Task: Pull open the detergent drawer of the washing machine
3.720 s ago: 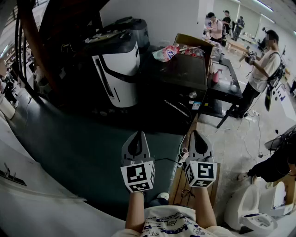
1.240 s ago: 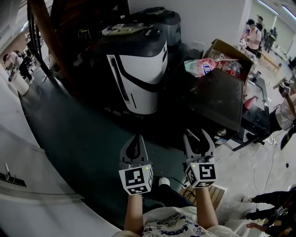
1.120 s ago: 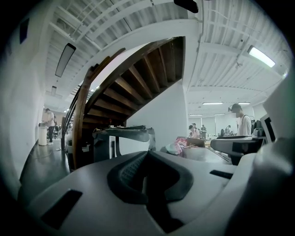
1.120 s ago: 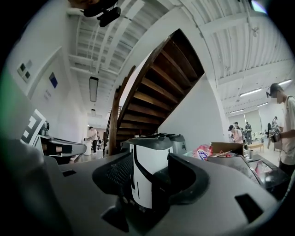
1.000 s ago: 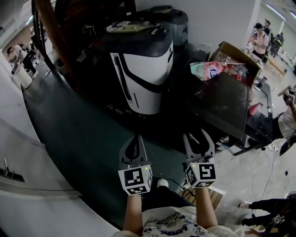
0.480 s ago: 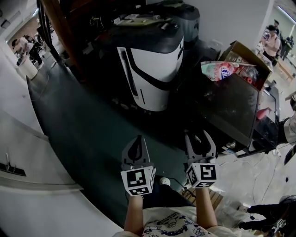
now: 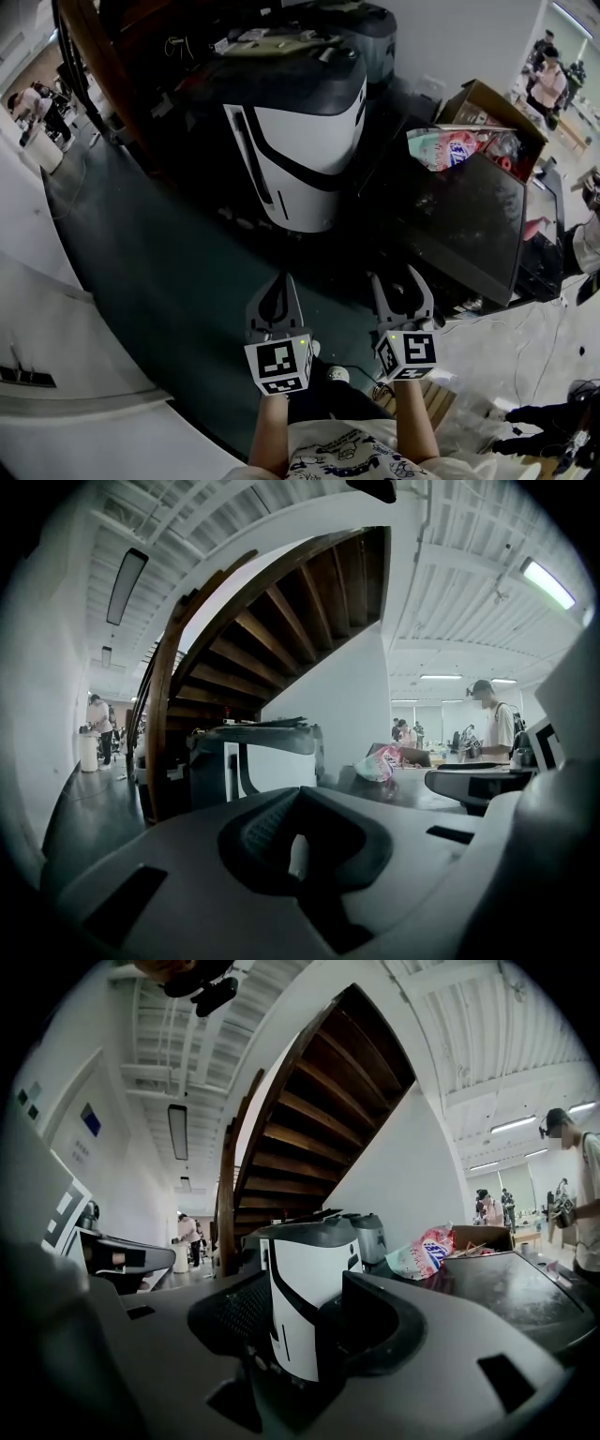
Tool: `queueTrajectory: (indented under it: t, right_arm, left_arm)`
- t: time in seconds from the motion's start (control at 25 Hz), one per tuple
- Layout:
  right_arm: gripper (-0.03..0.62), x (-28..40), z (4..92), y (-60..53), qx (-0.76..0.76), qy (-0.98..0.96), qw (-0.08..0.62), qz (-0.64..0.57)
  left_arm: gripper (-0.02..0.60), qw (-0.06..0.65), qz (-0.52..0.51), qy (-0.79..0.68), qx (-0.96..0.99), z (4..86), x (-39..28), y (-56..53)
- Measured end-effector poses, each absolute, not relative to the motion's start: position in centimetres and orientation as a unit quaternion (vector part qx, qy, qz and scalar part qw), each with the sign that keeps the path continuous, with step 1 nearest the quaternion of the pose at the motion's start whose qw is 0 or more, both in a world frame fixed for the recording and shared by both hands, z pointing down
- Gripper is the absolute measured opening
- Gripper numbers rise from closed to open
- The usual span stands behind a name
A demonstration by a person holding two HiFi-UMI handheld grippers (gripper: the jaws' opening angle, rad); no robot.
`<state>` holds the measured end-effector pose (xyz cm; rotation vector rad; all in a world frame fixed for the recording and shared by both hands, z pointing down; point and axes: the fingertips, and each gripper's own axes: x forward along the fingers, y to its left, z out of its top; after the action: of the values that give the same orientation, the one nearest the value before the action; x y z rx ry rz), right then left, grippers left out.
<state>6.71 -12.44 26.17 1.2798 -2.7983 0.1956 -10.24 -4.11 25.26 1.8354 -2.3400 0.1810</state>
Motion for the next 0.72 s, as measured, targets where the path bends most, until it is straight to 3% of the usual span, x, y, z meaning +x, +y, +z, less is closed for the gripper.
queueTrajectory:
  t: [0.36,0.72]
  right_arm:
    - [0.242,3.1,28.4,-17.5,0.459,-0.882,0.016,0.103]
    - [0.239,0.9,31.7,-20.6,0.479,-0.856,-0.059,0.188]
  left_arm:
    - [0.014,0.084,0.07,-0.745,0.657,26.3,-14.3,-11.2]
    - [0.014,0.098,0.08,-0.712,0.691,29.1,-16.1,-16.0]
